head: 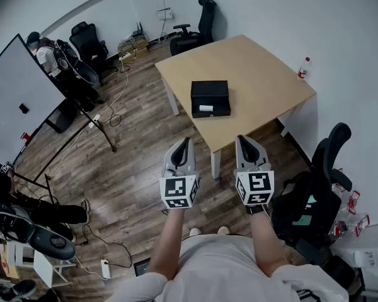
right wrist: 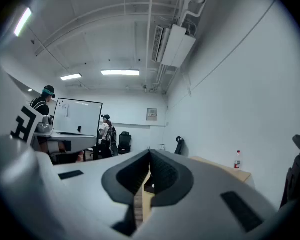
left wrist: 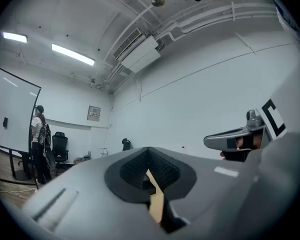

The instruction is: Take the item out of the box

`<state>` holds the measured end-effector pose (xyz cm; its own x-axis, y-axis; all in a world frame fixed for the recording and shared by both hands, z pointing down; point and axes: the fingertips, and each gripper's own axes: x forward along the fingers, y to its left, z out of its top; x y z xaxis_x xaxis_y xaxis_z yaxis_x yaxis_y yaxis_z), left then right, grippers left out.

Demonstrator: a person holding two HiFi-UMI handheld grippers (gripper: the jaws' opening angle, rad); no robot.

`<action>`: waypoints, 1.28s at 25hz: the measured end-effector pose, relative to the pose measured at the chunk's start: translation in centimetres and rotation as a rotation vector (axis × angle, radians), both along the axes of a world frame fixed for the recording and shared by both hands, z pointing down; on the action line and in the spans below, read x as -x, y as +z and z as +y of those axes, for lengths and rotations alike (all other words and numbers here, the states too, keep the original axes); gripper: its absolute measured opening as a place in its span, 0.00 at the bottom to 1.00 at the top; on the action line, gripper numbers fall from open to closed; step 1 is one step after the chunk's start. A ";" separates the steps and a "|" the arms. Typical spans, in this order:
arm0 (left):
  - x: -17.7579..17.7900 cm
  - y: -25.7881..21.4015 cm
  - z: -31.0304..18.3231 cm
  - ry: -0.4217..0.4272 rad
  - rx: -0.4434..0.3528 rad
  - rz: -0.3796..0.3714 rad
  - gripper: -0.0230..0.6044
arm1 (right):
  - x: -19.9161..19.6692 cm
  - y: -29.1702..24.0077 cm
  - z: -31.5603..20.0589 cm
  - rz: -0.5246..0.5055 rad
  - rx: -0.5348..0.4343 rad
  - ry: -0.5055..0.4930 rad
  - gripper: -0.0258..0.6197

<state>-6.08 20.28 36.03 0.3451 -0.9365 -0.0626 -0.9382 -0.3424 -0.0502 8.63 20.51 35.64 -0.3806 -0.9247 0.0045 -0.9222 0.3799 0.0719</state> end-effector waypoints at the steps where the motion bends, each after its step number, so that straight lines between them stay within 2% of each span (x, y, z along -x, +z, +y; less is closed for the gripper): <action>1: -0.3 0.0 0.0 -0.001 0.002 0.004 0.05 | -0.3 0.0 0.0 -0.004 0.001 -0.002 0.06; 7: -2.3 -0.3 0.1 -0.013 -0.001 0.021 0.05 | -2.3 -0.2 0.5 -0.035 -0.002 -0.017 0.06; 12: -3.8 0.8 1.2 -0.022 0.012 0.015 0.05 | -3.8 1.1 0.9 -0.101 0.027 -0.014 0.06; 17: -4.3 2.0 0.7 0.013 0.052 0.010 0.05 | -3.9 1.8 0.4 -0.100 0.047 -0.031 0.06; 26: -4.7 2.9 -3.0 0.033 0.062 -0.007 0.05 | -2.4 3.0 -2.9 -0.093 0.055 -0.062 0.06; 32: -4.0 2.7 -8.4 0.036 0.035 0.015 0.05 | -0.8 3.0 -7.7 -0.066 0.057 -0.068 0.06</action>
